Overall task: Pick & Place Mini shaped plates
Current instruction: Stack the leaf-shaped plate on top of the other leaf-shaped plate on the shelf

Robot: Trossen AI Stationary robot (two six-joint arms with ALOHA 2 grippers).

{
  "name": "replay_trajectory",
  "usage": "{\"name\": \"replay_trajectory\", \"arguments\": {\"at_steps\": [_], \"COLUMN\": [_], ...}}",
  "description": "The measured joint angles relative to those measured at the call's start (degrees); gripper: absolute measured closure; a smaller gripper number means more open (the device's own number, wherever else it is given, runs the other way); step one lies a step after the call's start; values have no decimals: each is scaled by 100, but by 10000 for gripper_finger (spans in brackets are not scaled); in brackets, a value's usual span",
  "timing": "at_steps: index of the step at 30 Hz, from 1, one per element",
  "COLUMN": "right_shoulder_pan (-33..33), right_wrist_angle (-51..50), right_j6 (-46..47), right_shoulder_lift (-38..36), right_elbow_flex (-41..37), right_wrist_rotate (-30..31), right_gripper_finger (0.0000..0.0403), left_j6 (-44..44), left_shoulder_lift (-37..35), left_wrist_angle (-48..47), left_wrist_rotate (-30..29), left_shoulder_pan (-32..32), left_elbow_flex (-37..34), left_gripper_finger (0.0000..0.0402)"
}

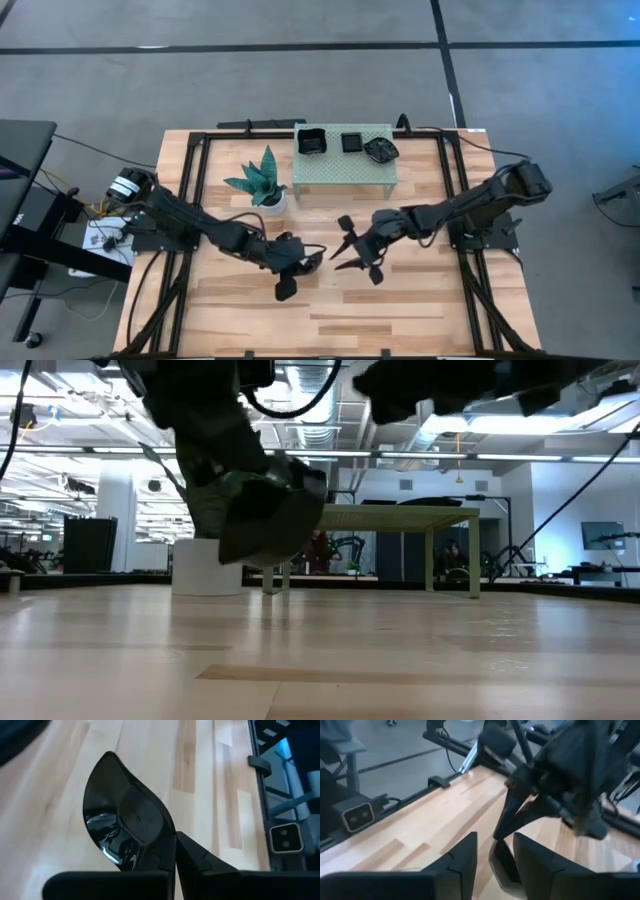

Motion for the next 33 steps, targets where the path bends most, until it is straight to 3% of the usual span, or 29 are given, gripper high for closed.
{"name": "replay_trajectory", "arguments": {"at_steps": [5,9,16,23,33], "right_shoulder_pan": [-49,-39,-48,-115,-331], "right_wrist_angle": [-95,-804,-1741,-1808,-1836], "right_j6": [148,444,764,408,405], "right_shoulder_lift": [626,953,1425,1624,1756], "right_elbow_flex": [501,1014,1661,1836,1860], "right_wrist_rotate": [18,46,64,63,6], "right_gripper_finger": [250,225,217,258,373], "left_j6": [549,617,613,676,1242], "left_shoulder_lift": [-53,-46,-46,-46,-35], "left_wrist_angle": [289,260,155,138,87], "left_wrist_rotate": [116,173,171,151,-229], "left_shoulder_pan": [117,108,98,98,98], "left_elbow_flex": [2,-22,-24,-24,-39], "left_gripper_finger": [396,395,394,395,393]}}
